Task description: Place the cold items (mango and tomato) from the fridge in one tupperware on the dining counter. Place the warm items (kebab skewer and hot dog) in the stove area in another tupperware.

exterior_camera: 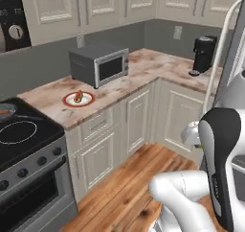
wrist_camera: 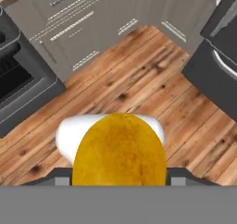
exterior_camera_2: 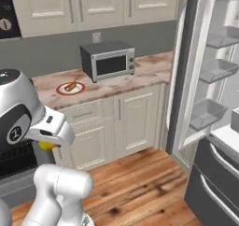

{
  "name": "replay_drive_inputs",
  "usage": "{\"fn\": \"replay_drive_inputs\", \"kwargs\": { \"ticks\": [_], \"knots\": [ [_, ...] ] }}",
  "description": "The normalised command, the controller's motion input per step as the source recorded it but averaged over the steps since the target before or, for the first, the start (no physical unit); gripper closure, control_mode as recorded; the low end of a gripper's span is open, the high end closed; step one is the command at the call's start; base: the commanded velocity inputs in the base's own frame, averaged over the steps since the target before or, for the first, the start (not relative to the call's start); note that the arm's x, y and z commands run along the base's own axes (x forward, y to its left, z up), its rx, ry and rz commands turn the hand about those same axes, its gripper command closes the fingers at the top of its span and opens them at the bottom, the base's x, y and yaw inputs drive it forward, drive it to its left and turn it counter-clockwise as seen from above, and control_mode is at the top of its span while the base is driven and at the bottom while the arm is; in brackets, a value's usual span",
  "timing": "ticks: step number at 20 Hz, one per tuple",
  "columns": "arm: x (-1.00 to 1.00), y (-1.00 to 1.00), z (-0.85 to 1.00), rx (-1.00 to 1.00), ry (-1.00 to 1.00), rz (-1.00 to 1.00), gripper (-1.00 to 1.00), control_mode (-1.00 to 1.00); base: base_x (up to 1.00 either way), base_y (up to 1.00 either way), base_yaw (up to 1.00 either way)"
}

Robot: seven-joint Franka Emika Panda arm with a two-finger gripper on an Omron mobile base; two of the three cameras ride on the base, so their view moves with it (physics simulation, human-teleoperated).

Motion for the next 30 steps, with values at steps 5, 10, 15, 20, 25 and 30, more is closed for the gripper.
{"fn": "replay_drive_inputs", "kwargs": {
  "ticks": [5, 10, 15, 20, 25, 30],
  "knots": [
    [0.0, 0.0, 0.0, 0.0, 0.0, 0.0, 1.0, 1.0, 0.01, 0.32, 0.78],
    [0.0, 0.0, 0.0, 0.0, 0.0, 0.0, 1.0, 1.0, 0.0, 0.12, 0.89],
    [0.0, 0.0, 0.0, 0.0, 0.0, 0.0, 1.0, 1.0, -0.01, 0.07, 0.99],
    [0.0, 0.0, 0.0, 0.0, 0.0, 0.0, 1.0, 1.0, 0.0, 0.0, 1.0],
    [0.0, 0.0, 0.0, 0.0, 0.0, 0.0, 1.0, 1.0, 0.01, -0.08, 0.88],
    [0.0, 0.0, 0.0, 0.0, 0.0, 0.0, 1.0, 1.0, 0.18, -0.03, 0.93]
  ]
}}
